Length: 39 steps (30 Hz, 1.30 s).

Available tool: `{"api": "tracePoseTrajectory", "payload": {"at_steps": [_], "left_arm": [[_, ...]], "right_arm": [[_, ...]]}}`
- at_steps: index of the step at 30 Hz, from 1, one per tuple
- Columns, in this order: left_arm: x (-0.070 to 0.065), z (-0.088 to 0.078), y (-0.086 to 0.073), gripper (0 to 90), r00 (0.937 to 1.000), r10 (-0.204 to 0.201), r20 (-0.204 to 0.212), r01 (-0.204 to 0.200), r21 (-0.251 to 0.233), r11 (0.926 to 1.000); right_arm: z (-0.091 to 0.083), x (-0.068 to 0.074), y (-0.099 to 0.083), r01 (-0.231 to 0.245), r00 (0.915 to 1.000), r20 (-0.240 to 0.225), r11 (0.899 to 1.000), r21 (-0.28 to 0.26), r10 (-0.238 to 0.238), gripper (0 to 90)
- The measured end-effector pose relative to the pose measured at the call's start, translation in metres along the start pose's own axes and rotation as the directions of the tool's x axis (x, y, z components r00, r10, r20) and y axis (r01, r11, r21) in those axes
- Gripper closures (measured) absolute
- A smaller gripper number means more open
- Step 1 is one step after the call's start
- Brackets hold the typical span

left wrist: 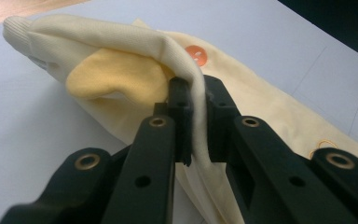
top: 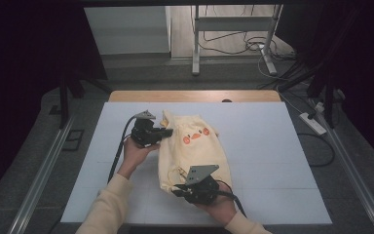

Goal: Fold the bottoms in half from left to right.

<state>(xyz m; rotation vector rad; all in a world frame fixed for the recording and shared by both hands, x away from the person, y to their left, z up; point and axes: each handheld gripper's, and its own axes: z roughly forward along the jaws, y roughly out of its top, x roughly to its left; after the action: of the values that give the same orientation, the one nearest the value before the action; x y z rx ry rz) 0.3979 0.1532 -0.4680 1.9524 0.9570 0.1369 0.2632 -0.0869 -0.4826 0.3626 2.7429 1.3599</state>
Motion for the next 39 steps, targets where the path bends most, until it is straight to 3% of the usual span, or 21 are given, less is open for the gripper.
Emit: {"api": "tracePoseTrajectory", "payload": {"at_steps": [18,24,39], "left_arm": [[-0.005,0.009,0.003,83.1,0.9998,0.014,0.016,-0.014,0.009,0.9999],[-0.009,0.012,0.004,83.1,0.9993,0.034,0.017,-0.034,0.007,0.9994],[-0.014,0.022,0.009,83.1,0.9986,0.036,0.038,-0.037,0.017,0.9992]], "right_arm": [[-0.022,-0.003,-0.016,-0.030,0.9987,0.041,1.000,-0.009,0.030,81.3],[-0.026,-0.004,-0.020,-0.039,0.9984,0.039,0.999,-0.014,0.040,81.3],[-0.030,-0.004,-0.024,-0.046,0.9978,0.048,0.999,-0.012,0.047,81.3]]}}
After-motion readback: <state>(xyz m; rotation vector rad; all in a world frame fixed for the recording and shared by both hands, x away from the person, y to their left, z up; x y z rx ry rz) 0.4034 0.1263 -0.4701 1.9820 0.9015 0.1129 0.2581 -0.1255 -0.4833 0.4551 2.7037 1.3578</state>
